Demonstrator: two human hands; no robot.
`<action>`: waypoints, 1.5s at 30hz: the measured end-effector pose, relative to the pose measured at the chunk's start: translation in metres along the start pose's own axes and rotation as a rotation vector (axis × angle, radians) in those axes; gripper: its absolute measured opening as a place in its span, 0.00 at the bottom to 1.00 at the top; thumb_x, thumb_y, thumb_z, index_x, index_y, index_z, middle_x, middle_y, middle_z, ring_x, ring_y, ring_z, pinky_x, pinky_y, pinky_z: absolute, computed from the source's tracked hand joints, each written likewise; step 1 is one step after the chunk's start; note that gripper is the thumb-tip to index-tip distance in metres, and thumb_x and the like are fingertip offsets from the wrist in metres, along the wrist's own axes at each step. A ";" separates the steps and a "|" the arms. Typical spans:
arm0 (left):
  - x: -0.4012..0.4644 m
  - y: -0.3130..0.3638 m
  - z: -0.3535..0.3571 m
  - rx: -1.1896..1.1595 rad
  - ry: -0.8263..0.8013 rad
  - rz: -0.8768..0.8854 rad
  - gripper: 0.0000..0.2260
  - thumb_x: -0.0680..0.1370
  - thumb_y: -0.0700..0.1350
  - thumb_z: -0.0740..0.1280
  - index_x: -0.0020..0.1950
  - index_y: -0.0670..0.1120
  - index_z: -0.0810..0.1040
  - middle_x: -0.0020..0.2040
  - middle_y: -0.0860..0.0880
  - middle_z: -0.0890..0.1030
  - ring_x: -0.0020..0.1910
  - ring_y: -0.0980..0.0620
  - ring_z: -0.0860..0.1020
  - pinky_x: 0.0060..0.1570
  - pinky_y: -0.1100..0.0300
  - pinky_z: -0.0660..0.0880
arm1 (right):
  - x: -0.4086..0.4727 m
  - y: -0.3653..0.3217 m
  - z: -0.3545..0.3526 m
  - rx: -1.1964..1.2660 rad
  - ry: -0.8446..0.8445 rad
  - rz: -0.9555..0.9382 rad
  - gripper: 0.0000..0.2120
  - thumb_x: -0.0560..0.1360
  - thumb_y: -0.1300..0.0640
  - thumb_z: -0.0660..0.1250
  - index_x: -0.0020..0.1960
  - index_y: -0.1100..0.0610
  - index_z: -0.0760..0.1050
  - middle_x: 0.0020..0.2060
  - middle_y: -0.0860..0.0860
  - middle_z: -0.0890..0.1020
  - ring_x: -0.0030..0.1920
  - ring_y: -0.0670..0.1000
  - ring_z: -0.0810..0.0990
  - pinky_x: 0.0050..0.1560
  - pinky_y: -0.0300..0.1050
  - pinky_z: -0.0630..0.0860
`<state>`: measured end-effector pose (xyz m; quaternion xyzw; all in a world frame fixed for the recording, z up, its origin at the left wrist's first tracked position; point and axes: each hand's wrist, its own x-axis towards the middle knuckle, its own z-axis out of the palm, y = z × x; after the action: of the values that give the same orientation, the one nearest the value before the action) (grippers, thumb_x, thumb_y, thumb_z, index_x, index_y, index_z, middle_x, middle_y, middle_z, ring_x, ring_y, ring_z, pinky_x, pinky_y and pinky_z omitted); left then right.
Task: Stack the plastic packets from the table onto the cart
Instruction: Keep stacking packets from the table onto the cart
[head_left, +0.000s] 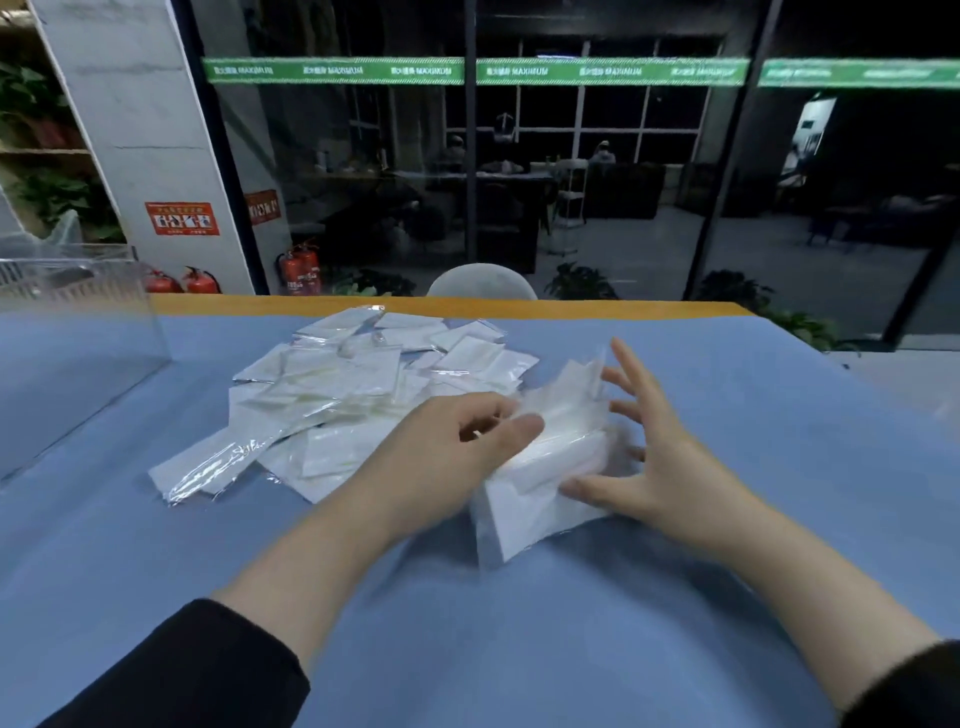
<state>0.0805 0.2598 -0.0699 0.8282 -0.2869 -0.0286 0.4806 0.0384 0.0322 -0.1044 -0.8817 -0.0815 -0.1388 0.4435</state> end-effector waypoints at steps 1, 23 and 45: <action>0.001 -0.002 0.003 -0.004 0.031 0.027 0.24 0.79 0.65 0.63 0.38 0.44 0.72 0.33 0.56 0.67 0.33 0.57 0.65 0.34 0.59 0.63 | 0.000 0.002 -0.001 -0.010 -0.015 -0.003 0.58 0.66 0.47 0.81 0.78 0.30 0.42 0.72 0.29 0.61 0.71 0.29 0.62 0.67 0.35 0.66; -0.003 0.004 0.027 -0.010 0.352 -0.096 0.26 0.76 0.67 0.62 0.38 0.46 0.82 0.30 0.54 0.77 0.33 0.52 0.72 0.33 0.62 0.67 | -0.005 -0.018 0.007 -0.389 -0.052 -0.243 0.23 0.73 0.42 0.74 0.67 0.40 0.73 0.56 0.34 0.69 0.61 0.39 0.70 0.58 0.36 0.70; -0.004 0.000 0.047 -0.368 0.449 -0.104 0.18 0.83 0.54 0.62 0.38 0.48 0.82 0.37 0.55 0.83 0.37 0.60 0.77 0.41 0.65 0.71 | -0.004 -0.007 0.014 -0.211 -0.119 -0.186 0.35 0.69 0.46 0.79 0.67 0.29 0.64 0.63 0.32 0.70 0.65 0.37 0.71 0.61 0.32 0.69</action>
<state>0.0619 0.2251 -0.0956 0.7261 -0.1208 0.0792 0.6723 0.0350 0.0476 -0.1084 -0.9187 -0.1738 -0.1347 0.3281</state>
